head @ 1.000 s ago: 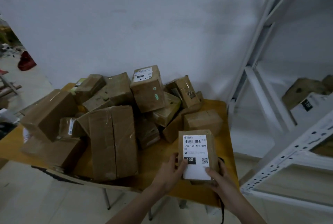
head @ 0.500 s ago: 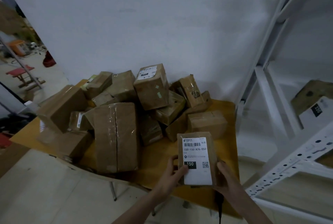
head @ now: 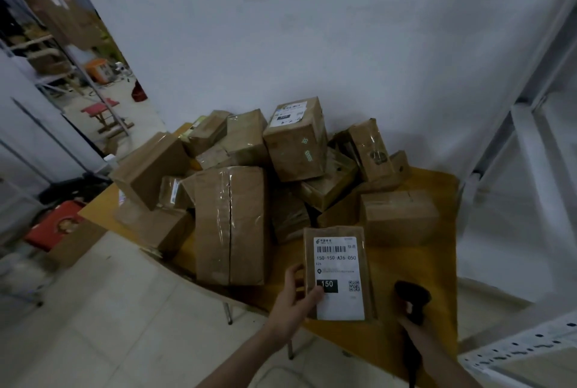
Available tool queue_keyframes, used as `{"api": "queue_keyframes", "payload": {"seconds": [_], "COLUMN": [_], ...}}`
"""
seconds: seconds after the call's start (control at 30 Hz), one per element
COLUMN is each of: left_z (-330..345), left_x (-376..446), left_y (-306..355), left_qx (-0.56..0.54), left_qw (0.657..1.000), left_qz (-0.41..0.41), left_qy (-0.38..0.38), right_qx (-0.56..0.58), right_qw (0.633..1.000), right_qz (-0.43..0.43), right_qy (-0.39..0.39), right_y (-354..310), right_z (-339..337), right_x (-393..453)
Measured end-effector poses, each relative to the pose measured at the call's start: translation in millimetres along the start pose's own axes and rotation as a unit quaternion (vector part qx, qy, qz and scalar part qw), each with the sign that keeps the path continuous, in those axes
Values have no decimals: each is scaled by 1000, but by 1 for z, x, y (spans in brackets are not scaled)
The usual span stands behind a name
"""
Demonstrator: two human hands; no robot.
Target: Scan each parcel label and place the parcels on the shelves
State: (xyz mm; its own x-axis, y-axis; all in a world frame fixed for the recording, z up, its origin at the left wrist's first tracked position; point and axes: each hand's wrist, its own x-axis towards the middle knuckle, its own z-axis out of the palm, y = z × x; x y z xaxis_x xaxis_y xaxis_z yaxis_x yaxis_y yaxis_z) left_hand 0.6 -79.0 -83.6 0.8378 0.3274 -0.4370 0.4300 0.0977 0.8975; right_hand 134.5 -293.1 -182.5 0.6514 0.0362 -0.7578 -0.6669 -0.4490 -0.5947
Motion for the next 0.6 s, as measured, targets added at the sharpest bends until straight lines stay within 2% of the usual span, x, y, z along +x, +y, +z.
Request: {"api": "queue_keyframes", "payload": {"seconds": [0.2,0.3,0.43,0.6], "left_z": [-6,-4,0,6], "left_x": [5,9,14,25], "left_y": [0,0,5,10], "left_qx": [11,8,32,40], "left_qw": [1000,1000,999,998], "left_qz": [15,18,29,56], "left_qy": [15,4,-5,9], "right_qx": [48,45,51,86], "right_qw": [999,999,994,968], "right_qz": [12,-8,-98,-230], "right_qy": [-2,4,23,62], "right_y": [3,1,-21,-49], "right_z": [-4,-10,-19,-23], "right_x": [11,7,-24,-104]}}
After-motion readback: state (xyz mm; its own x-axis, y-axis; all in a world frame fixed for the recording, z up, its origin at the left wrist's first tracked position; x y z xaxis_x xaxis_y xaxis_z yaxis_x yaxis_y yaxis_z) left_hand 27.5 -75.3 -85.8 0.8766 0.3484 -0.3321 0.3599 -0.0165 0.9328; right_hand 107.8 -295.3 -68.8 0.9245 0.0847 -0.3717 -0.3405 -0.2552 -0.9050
